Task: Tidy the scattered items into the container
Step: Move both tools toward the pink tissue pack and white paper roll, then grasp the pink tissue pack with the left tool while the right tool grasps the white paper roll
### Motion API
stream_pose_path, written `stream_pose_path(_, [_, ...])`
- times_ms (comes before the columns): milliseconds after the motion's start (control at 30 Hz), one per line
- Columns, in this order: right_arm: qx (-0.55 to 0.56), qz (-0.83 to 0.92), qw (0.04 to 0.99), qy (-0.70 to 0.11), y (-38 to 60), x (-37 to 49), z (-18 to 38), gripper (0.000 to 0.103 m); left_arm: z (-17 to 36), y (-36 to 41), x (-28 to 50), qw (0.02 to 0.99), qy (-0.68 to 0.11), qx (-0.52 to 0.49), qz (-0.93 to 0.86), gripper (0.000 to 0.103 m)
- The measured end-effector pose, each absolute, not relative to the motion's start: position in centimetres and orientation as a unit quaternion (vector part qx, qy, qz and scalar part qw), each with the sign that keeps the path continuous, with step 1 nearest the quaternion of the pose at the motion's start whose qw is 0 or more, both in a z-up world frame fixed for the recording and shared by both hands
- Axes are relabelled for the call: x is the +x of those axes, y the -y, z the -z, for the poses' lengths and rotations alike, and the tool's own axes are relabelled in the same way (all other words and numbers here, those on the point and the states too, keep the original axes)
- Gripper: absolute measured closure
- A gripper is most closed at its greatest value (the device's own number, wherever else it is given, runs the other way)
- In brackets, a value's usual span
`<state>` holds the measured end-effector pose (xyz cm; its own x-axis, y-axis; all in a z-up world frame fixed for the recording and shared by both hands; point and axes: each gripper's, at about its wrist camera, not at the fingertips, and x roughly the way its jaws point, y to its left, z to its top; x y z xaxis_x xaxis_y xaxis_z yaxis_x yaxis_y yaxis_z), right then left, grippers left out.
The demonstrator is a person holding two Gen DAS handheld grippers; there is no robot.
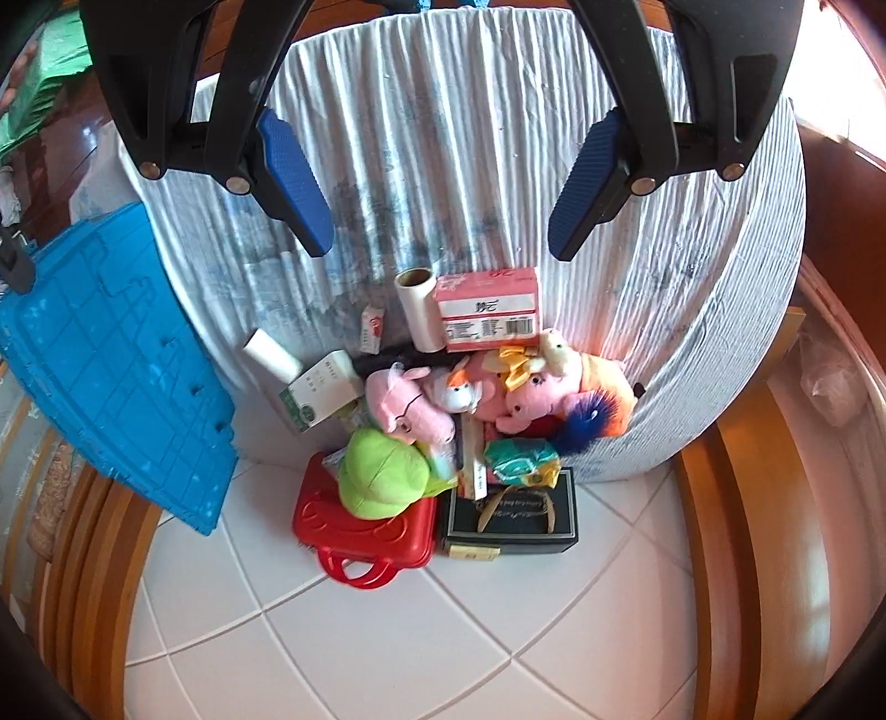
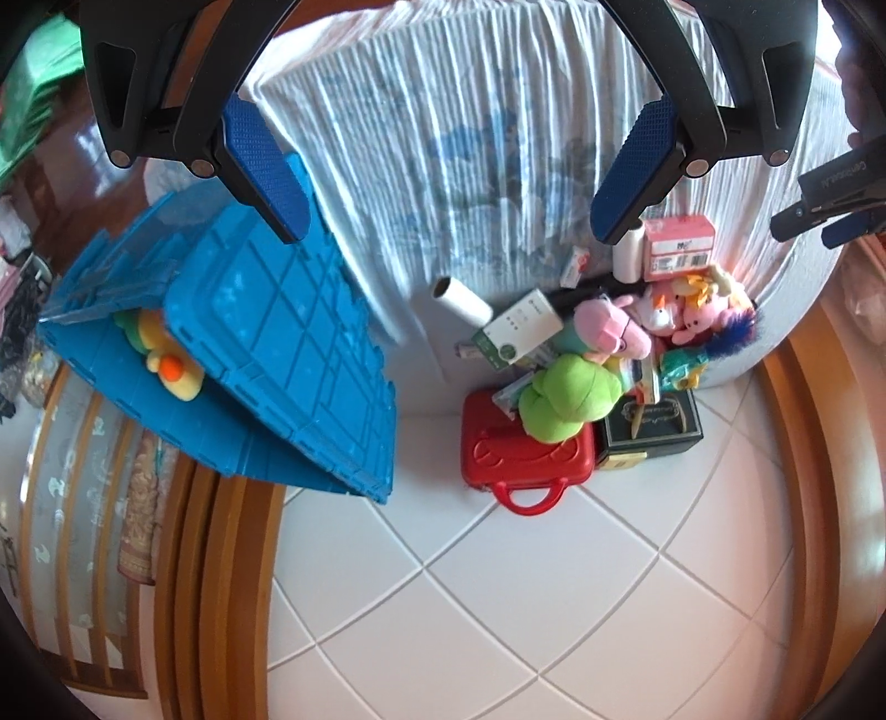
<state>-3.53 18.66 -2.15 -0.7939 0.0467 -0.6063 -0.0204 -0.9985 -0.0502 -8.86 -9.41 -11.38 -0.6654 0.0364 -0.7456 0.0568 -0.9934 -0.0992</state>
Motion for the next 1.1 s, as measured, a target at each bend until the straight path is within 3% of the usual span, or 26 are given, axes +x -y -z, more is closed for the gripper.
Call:
stream_pose_path(367, [-0.443, -0.89, -0.102, 0.032, -15.9, -21.2, 13.8, 0.0, 21.5, 12.5, -19.2, 0.104, -0.062, 0.482, 0.868, 0.023])
stream_pose_path(700, [-0.481, -0.854, -0.17, 0.099, -7.0, -28.0, 20.0, 0.0, 27.0, 15.8, -22.6, 0.124, -0.079, 0.527, 0.837, 0.023])
stream_pose_path(767, [-0.476, -0.855, -0.172, 0.113, -5.0, -28.6, 20.8, 0.009, 28.3, 16.0, -23.1, 0.106, -0.078, 0.538, 0.832, 0.023])
stream_pose_path(833, [-0.478, -0.852, -0.181, 0.113, -3.2, -29.2, 21.4, 0.044, 29.3, 16.2, -23.7, 0.096, -0.066, 0.543, 0.832, 0.024])
stream_pose_path(900, [-0.474, -0.853, -0.186, 0.114, -1.6, -29.9, 21.7, 0.047, 29.8, 16.8, -24.3, 0.096, -0.048, 0.544, 0.832, 0.029])
stream_pose_path(1100, [-0.474, -0.85, -0.188, 0.13, 3.3, -32.9, 24.0, 0.048, 31.0, 19.7, -25.5, 0.075, -0.027, 0.552, 0.83, 0.029])
